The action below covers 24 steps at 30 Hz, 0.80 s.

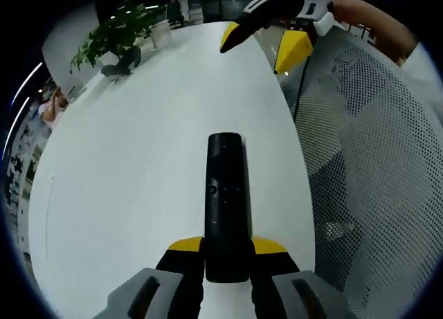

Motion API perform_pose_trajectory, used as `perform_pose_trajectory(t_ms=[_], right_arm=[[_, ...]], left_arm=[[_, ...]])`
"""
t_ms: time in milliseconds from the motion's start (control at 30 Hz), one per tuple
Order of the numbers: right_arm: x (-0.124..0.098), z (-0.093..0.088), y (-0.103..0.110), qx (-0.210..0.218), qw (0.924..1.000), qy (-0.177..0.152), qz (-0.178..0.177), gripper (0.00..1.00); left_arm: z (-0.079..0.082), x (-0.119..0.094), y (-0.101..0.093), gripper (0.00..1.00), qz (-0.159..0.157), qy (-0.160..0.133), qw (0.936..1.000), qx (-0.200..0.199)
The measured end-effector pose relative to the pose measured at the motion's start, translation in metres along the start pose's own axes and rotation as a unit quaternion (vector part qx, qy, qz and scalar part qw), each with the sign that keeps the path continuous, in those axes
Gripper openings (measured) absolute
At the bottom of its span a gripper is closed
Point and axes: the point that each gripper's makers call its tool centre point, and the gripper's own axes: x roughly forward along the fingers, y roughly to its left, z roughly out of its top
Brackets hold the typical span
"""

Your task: Press the specified remote control buttons in sequence, fully releasing each button before pressing the next.

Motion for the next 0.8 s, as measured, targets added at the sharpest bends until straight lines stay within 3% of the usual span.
perform_pose_trajectory(t_ms=[367,500,800], right_arm=[[0.015,-0.004,0.016,-0.069,0.9963,0.038,0.034,0.48],[0.023,-0.006,0.018,-0.121,0.9898,0.054,0.051,0.45],[0.038,-0.006,0.023,-0.172,0.9781,0.079,0.087,0.38]], left_arm=[[0.000,0.000,-0.004,0.23,-0.019,-0.001,0.9997,0.018],[0.000,0.001,-0.004,0.23,-0.021,-0.002,0.9996,0.019],[-0.001,0.000,-0.004,0.23,-0.021,0.000,0.9997,0.011]])
